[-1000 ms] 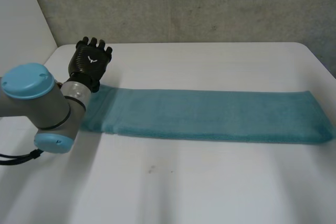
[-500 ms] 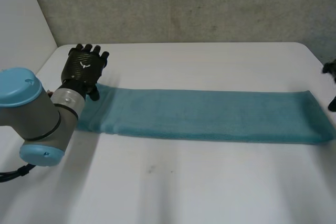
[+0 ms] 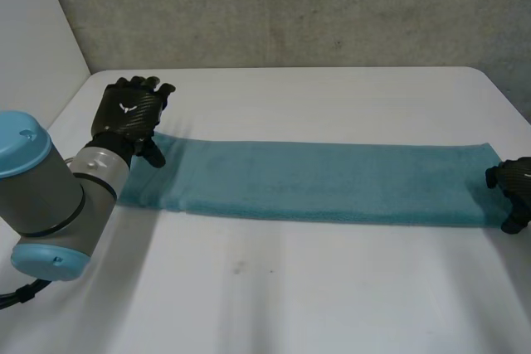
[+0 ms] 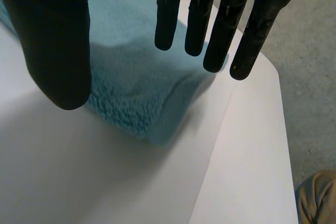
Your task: Fold the laundry
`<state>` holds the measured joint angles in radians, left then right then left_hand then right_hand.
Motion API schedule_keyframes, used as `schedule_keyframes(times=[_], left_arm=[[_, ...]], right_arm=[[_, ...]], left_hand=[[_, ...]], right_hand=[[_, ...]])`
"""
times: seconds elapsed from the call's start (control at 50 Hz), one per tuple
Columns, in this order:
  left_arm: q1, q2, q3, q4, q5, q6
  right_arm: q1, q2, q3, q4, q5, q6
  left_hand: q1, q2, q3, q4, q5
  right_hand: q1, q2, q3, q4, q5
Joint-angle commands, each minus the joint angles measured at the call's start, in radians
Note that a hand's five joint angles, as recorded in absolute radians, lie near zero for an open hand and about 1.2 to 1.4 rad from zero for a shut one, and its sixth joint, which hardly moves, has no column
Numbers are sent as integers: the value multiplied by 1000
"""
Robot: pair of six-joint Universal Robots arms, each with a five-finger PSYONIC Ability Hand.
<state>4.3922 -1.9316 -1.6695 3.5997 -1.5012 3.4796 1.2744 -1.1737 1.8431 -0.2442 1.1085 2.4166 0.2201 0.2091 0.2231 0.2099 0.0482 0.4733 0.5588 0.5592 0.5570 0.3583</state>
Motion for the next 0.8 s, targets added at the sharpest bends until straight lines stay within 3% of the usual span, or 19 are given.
schedule_keyframes(times=[0.02,0.12,0.16,0.18,0.2,0.34,0.5,0.54,0.66,0.72,0.8], left_arm=[[0,-3,-3,1,1,1],[3,-3,-3,1,1,1],[3,-3,-3,1,1,1],[3,-3,-4,1,1,1],[3,-3,-4,1,1,1],[7,-3,-10,1,1,1],[7,0,-15,2,-1,1],[7,2,-15,2,-1,1],[10,16,-15,2,-1,0],[12,22,-15,2,-1,0],[13,26,-13,2,-2,0]], right_arm=[[-18,31,-12,-37,2,1],[-21,46,-22,-56,7,1],[-21,57,-33,-69,8,-4],[-21,57,-33,-69,8,-4],[-21,63,-41,-75,13,-7],[-46,104,-100,-104,90,-33],[-118,166,-214,-103,246,-108],[-125,167,-271,-95,318,-126],[-122,152,-312,-90,369,-128],[-86,104,-317,-90,366,-106],[86,26,-326,-98,366,-83]], left_hand=[[-45,-34,-48,-35,-47],[-45,-34,-48,-35,-47],[-45,-34,-48,-35,-47],[-45,-34,-48,-35,-47],[-45,-34,-48,-35,-47],[-45,-34,-48,-35,-47],[-45,-34,-48,-35,-47],[-45,-34,-48,-35,-47],[-45,-34,-48,-35,-47],[-45,-34,-48,-35,-47],[-45,-34,-48,-35,-47]], right_hand=[[255,169,169,171,195],[404,319,318,321,345],[682,596,596,598,622],[683,598,597,600,624],[921,835,835,837,861],[923,837,837,839,863],[923,837,837,839,863],[923,837,837,839,863],[923,837,837,839,863],[923,837,837,839,863],[923,837,837,839,863]])
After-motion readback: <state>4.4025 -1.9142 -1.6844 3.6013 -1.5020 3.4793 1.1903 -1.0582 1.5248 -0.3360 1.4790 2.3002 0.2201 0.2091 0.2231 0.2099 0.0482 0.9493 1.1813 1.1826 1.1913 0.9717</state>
